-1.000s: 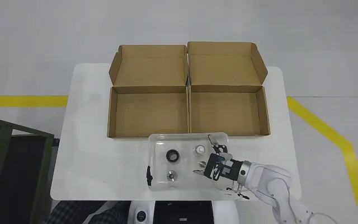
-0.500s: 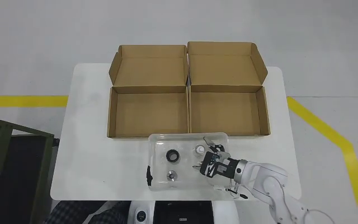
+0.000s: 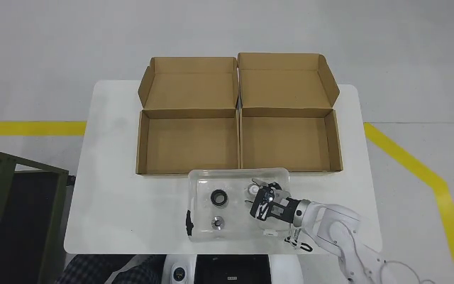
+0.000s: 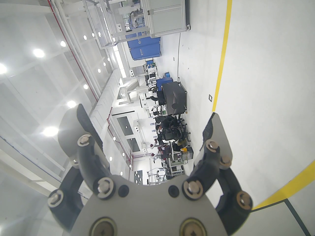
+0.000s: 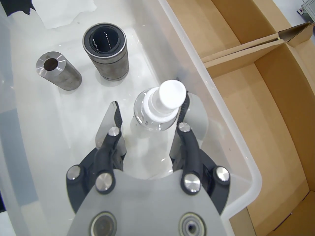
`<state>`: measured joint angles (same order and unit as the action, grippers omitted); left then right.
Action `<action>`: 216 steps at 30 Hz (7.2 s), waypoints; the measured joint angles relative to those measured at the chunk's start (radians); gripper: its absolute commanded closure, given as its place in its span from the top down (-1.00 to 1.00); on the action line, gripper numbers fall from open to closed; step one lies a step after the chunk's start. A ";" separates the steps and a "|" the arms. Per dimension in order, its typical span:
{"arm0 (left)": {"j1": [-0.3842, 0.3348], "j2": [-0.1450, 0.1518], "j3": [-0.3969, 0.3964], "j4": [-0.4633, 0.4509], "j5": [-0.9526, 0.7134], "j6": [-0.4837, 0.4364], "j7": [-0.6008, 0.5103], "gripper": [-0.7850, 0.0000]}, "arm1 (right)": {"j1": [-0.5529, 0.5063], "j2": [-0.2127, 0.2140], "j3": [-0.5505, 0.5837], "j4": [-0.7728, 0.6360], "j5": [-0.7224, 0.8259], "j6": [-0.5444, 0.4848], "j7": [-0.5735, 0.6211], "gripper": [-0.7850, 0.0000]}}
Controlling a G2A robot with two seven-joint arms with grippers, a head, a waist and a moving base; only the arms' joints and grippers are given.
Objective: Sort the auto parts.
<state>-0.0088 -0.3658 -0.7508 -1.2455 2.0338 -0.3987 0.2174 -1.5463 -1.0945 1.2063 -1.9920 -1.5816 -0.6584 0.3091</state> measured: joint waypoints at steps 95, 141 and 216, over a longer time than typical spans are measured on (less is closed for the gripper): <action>0.000 0.000 0.000 0.000 0.000 0.000 0.000 1.00 | 0.152 0.022 0.164 0.157 0.944 0.123 -0.082 -1.00; 0.000 0.000 0.000 0.000 0.000 0.000 0.000 1.00 | 0.489 -0.081 -0.200 0.430 0.420 0.520 -0.027 1.00; 0.000 0.000 0.000 0.000 0.000 0.000 0.000 1.00 | 0.013 0.045 -0.026 -0.109 0.050 -0.153 0.313 0.77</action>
<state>-0.0088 -0.3658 -0.7508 -1.2455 2.0338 -0.3987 0.2174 -1.5330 -1.0496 1.1800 -2.1007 -1.5313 -0.8111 0.6217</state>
